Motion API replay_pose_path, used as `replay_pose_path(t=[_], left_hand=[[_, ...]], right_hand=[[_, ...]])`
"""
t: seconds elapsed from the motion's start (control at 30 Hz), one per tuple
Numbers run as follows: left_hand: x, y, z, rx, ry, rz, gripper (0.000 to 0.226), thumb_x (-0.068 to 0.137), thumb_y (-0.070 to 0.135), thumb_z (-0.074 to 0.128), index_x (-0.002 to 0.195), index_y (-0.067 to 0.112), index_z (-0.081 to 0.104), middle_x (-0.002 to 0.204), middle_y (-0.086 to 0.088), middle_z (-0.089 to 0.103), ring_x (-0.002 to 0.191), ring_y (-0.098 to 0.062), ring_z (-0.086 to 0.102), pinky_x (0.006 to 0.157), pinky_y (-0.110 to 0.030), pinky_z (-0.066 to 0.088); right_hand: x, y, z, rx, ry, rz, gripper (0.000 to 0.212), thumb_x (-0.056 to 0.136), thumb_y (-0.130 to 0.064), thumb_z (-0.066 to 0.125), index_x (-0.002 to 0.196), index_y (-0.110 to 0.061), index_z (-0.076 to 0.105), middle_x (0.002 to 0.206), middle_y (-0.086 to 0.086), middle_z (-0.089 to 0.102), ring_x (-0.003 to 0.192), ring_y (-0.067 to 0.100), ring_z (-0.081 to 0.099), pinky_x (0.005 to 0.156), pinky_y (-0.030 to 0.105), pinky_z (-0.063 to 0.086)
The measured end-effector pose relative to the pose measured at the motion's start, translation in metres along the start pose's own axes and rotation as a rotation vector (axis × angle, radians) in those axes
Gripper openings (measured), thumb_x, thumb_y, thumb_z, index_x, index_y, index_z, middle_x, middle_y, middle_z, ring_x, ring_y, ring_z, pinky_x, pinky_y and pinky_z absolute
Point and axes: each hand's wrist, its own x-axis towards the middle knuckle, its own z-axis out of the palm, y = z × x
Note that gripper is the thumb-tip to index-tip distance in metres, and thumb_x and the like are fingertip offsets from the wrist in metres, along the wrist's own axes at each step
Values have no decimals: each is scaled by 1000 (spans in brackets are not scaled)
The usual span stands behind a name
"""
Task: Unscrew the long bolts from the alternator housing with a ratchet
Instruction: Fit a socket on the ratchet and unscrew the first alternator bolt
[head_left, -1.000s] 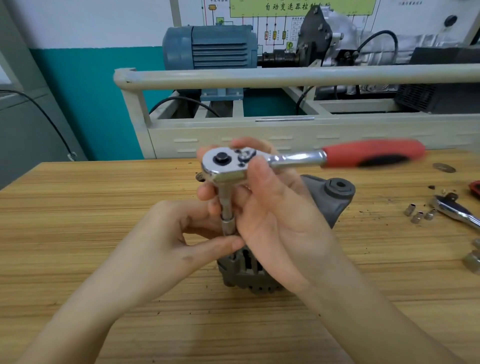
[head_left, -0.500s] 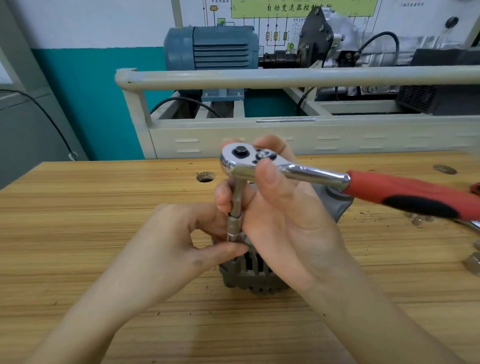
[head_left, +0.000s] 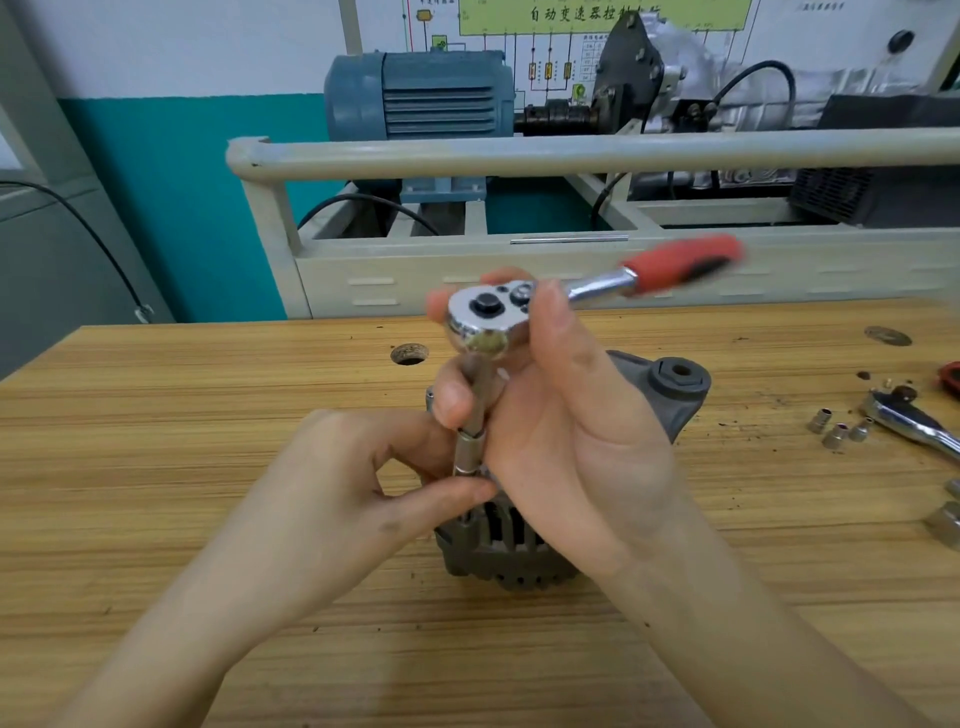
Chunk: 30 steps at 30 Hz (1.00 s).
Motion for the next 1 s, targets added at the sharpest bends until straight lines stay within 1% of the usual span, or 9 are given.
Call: replay_pose_path(t=[0.13, 0.2, 0.27, 0.43, 0.5, 0.6, 0.67, 0.87, 1.0], left_hand=[[1, 0, 2, 15, 19, -4, 18, 60, 56, 57, 60, 39, 64, 70, 29, 65, 67, 12, 60, 59, -1, 39], [1, 1, 1, 1, 11, -10, 28, 59, 58, 57, 74, 37, 68, 78, 32, 65, 74, 12, 60, 64, -2, 41], [1, 2, 0, -10, -21, -9, 36, 60, 58, 56, 90, 40, 64, 79, 27, 67, 76, 8, 63, 68, -10, 45], [-1, -1, -1, 14, -44, -6, 45, 61, 60, 53, 80, 23, 67, 75, 10, 71, 73, -14, 65, 71, -33, 45], [-1, -1, -1, 27, -15, -20, 48, 58, 61, 54, 74, 19, 70, 74, 11, 70, 73, -13, 64, 69, -29, 46], [-1, 0, 1, 44, 20, -13, 42, 58, 60, 55, 70, 24, 73, 74, 20, 69, 68, 2, 64, 59, -14, 46], [0, 0, 0, 48, 16, -20, 43, 59, 60, 55, 70, 23, 72, 74, 18, 69, 68, 1, 63, 59, -17, 47], [0, 1, -3, 4, -45, -19, 39, 63, 60, 54, 89, 34, 66, 78, 17, 70, 77, -9, 65, 72, -26, 46], [0, 0, -4, -17, -67, 13, 33, 68, 56, 54, 88, 34, 69, 75, 18, 70, 72, -3, 64, 66, -14, 46]], right_hand=[[-2, -1, -1, 69, 18, -6, 26, 65, -23, 73, 86, -16, 60, 83, 2, 65, 64, 14, 61, 63, 23, 51], [-3, 0, 2, 23, 7, 0, 21, 71, -28, 68, 86, -15, 63, 87, 2, 67, 65, 13, 62, 63, 22, 51], [-2, 1, 4, -44, 10, 30, 25, 78, -37, 58, 88, -15, 63, 85, -1, 69, 62, 10, 61, 63, 20, 50], [-1, -2, 0, -23, 23, 75, 32, 79, -42, 49, 90, -14, 62, 78, -3, 69, 58, 7, 59, 60, 20, 50], [-1, 0, 2, -37, 15, 27, 28, 77, -39, 58, 88, -14, 62, 82, -2, 69, 61, 8, 59, 62, 20, 50], [-2, -1, 1, -47, 39, -19, 25, 66, -33, 68, 83, -15, 64, 81, 1, 65, 62, 10, 59, 61, 22, 49], [-3, -2, 1, -5, 32, -30, 23, 62, -28, 72, 81, -17, 64, 81, 3, 63, 62, 13, 60, 61, 23, 50], [0, -1, 2, -76, 31, 40, 27, 77, -43, 54, 83, -19, 65, 82, -4, 70, 60, 8, 60, 61, 20, 48], [1, -2, 0, -37, 45, 48, 30, 75, -43, 53, 85, -17, 64, 79, -3, 70, 61, 9, 61, 60, 20, 47]])
